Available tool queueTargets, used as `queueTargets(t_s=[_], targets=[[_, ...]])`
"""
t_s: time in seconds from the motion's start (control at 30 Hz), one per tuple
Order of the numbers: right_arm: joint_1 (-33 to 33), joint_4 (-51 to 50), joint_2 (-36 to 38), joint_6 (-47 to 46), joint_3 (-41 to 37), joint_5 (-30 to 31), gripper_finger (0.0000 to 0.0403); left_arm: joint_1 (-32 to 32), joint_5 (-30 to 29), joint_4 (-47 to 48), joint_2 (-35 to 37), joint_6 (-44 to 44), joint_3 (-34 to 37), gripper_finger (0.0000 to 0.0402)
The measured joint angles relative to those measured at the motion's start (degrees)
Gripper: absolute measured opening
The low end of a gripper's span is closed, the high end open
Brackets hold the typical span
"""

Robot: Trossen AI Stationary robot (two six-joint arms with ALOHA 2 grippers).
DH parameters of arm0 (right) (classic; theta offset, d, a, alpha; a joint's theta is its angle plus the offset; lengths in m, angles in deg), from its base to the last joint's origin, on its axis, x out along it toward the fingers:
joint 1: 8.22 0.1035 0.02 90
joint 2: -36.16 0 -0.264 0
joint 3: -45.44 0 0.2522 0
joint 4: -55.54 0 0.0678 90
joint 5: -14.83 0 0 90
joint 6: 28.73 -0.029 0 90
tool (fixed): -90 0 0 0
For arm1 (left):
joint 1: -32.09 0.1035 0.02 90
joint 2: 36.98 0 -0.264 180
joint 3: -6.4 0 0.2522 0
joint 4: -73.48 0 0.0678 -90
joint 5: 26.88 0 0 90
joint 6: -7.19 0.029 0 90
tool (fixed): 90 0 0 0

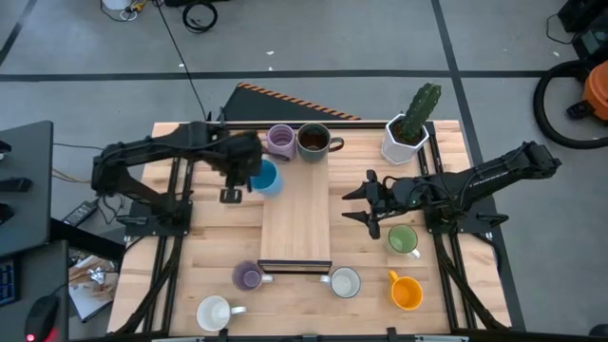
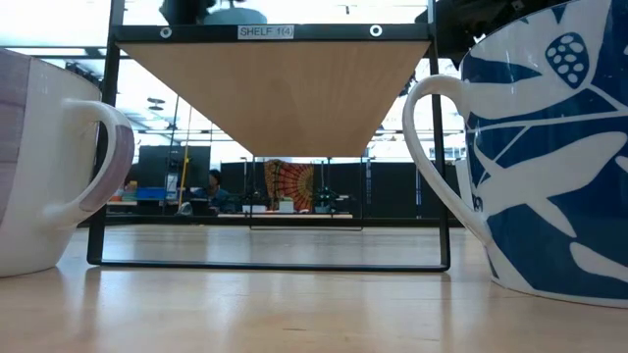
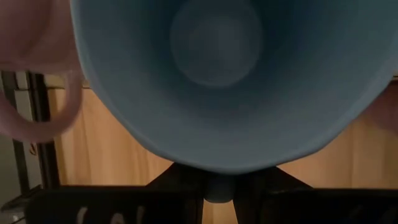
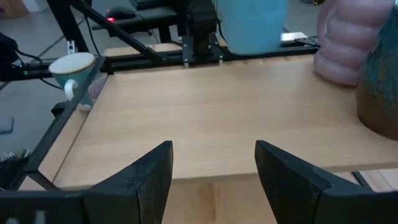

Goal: Place coffee mugs
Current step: Put the blue mug on the shelf

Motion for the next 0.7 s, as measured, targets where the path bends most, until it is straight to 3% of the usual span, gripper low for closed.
queueTargets(t_s=[0.33,0.7], targets=[[0.76,0.47,0.00,-0.03,0.00,0.27,0.0233,4.23,-0.01,-0.44,-7.65,2.05,-2.27,0.0058],[0.76,0.93,0.00,-0.07,0.00,0.70,0.0233,4.68,-1.30,-2.73,-8.62,3.12,-2.27,0.0058]])
